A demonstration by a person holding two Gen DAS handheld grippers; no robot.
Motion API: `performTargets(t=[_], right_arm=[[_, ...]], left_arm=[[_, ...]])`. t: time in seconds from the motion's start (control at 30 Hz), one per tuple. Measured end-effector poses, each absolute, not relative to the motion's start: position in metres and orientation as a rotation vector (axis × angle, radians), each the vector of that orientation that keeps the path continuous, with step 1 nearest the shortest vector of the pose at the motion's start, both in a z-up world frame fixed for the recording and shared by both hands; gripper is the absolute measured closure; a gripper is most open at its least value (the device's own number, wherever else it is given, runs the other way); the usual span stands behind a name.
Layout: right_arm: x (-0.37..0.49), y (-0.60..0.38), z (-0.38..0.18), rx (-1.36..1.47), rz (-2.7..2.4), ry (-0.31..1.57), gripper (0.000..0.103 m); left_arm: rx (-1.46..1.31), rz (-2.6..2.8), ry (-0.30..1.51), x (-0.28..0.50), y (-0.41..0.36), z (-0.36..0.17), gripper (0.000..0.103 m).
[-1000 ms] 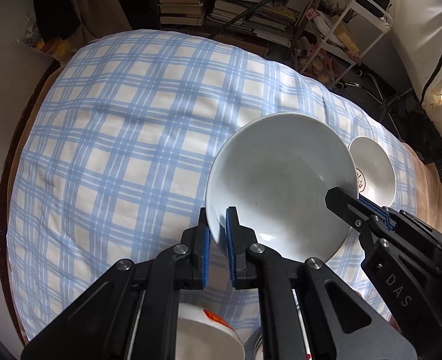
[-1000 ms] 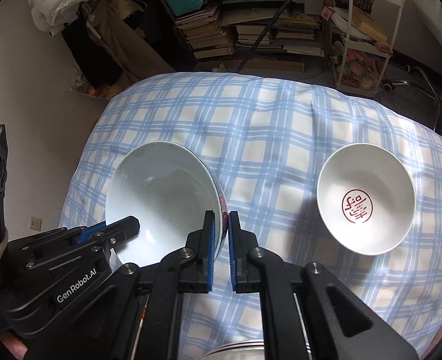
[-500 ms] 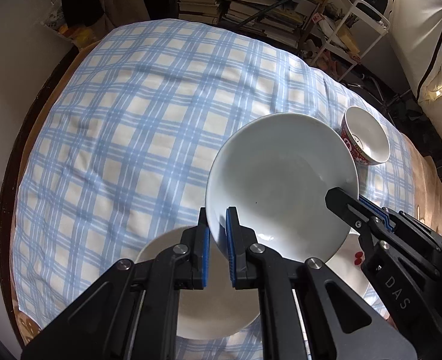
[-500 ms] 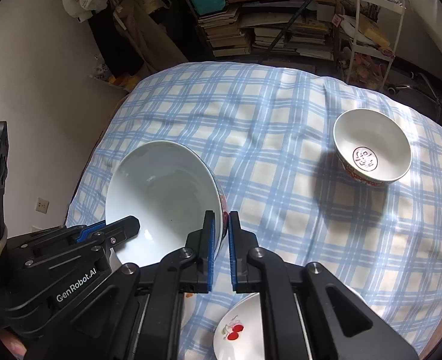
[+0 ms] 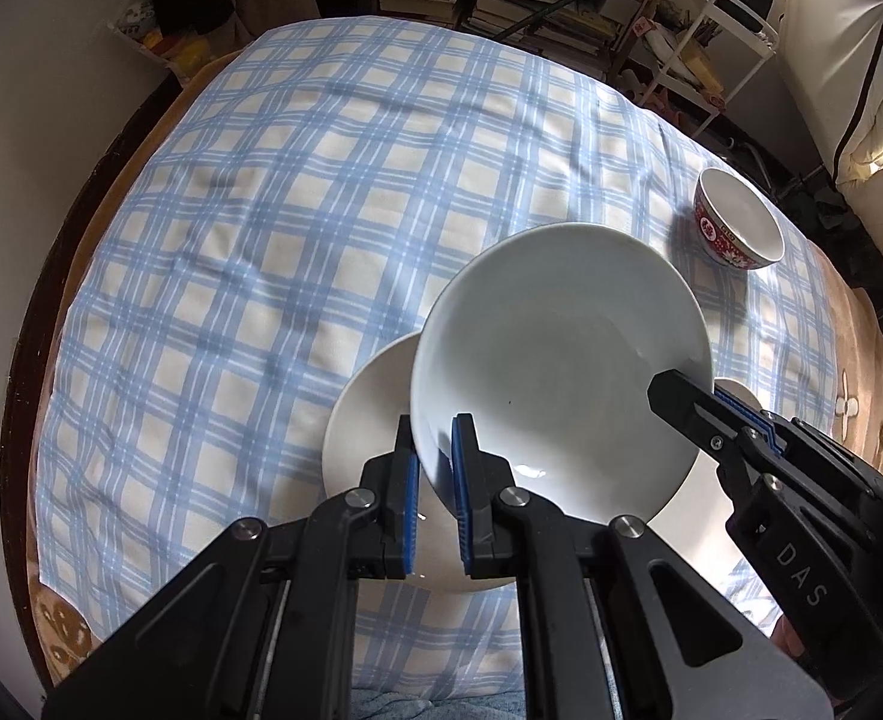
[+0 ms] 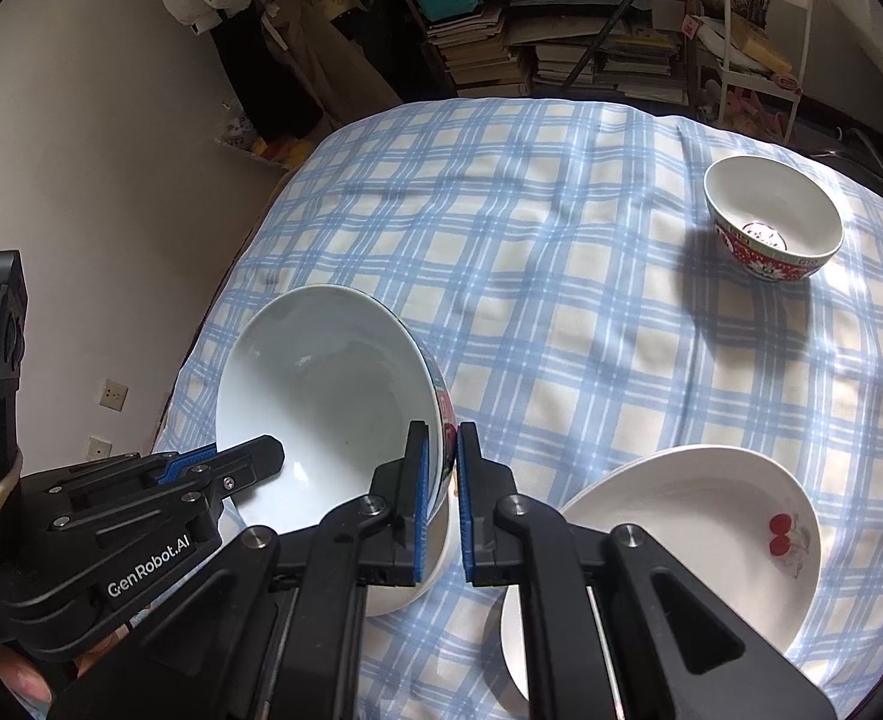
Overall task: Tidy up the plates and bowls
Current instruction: 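Carry the left bowl onto the plate stack while the right tool nests its bowl into another bowl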
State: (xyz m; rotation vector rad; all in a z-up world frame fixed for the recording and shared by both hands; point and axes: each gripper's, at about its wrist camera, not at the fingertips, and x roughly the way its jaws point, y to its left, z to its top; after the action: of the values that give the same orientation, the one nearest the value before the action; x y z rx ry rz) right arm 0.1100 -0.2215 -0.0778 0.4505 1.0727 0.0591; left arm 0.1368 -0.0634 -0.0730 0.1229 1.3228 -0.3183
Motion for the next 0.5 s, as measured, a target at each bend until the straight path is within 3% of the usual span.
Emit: performTargets(t=[0.5], right_arm=[[0.091, -0.195, -0.094, 0.433, 0.055, 1.052, 0.093]], left_arm=[[0.145, -0.31, 1.312, 0.118, -0.043, -0.089, 0.092]])
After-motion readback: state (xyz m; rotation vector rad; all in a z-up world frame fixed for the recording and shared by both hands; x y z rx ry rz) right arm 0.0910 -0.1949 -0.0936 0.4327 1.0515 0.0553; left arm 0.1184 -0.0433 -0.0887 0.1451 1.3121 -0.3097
